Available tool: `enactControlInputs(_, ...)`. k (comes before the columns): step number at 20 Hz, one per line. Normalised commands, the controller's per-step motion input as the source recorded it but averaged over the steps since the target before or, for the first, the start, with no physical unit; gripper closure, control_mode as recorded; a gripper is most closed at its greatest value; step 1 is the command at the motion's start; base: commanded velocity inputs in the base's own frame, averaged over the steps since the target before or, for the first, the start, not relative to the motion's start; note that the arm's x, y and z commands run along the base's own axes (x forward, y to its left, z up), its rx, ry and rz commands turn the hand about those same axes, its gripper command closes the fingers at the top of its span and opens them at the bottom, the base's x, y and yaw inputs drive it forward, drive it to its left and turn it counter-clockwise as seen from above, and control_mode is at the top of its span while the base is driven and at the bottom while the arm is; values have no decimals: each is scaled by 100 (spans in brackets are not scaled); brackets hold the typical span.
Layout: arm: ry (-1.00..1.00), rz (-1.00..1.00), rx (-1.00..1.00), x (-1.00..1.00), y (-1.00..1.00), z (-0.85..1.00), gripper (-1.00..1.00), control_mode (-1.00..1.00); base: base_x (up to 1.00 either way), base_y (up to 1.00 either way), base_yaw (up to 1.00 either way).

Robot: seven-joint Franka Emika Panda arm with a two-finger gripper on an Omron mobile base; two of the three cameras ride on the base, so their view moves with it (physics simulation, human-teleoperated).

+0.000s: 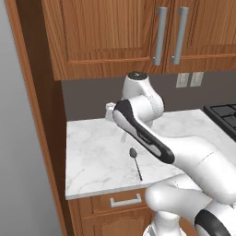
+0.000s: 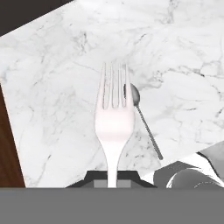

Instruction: Take the fork and place it on the left side of the plate. Then take the spoon and place it on the right side of the plate. Make sure they're directly next to the plate.

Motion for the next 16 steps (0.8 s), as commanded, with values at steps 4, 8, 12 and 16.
enactControlInputs(4,-39,0,12,-84,-100,5,100,-100,0,0,0)
enactControlInputs(8,-35,2,13,-70,-97,0,100,-100,0,0,0)
enactControlInputs(12,-20,7,7,-49,-57,5,100,-100,0,0,0)
enactControlInputs(16,-2,2,0,-29,-24,16,100,-100,0,0,0)
